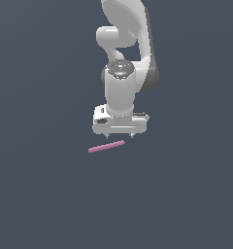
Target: Pick up the object and move it to a goal position.
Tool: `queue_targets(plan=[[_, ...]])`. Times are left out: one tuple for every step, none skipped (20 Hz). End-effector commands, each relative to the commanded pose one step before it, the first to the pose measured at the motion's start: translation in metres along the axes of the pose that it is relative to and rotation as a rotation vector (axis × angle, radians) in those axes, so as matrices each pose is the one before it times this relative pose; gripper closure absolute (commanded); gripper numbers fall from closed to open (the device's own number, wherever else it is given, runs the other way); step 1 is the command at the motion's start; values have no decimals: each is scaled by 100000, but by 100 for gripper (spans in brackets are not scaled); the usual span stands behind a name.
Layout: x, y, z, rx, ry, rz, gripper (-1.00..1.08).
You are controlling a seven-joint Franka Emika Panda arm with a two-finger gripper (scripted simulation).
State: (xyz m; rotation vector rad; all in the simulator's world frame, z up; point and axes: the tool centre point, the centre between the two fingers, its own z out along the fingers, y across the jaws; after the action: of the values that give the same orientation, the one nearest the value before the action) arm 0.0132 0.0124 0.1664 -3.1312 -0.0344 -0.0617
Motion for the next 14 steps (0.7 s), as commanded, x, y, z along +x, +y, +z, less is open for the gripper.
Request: queue_targets(plan=[[0, 1, 0, 0, 0, 0, -92], [-7, 52, 15, -60, -14, -32, -92], [-21, 153, 46, -178, -45, -96, -92], [-35, 257, 72, -279, -72, -163, -92], [-50, 346, 98, -386, -102, -255, -92], [-61, 410, 113, -461, -123, -361, -92], [-64, 411, 108, -468, -126, -456, -92], [-49, 306, 74, -357, -94, -449, -92], [-32, 200, 41, -239, -60, -398, -92], [-16, 108, 14, -134, -29, -309, -92], [-3, 31, -2, -57, -7, -211, -92], [3, -3, -9, 4, 6, -69, -92], [6, -37, -8, 39, 11, 56, -92], [4, -34, 2, 59, 8, 221, -92]])
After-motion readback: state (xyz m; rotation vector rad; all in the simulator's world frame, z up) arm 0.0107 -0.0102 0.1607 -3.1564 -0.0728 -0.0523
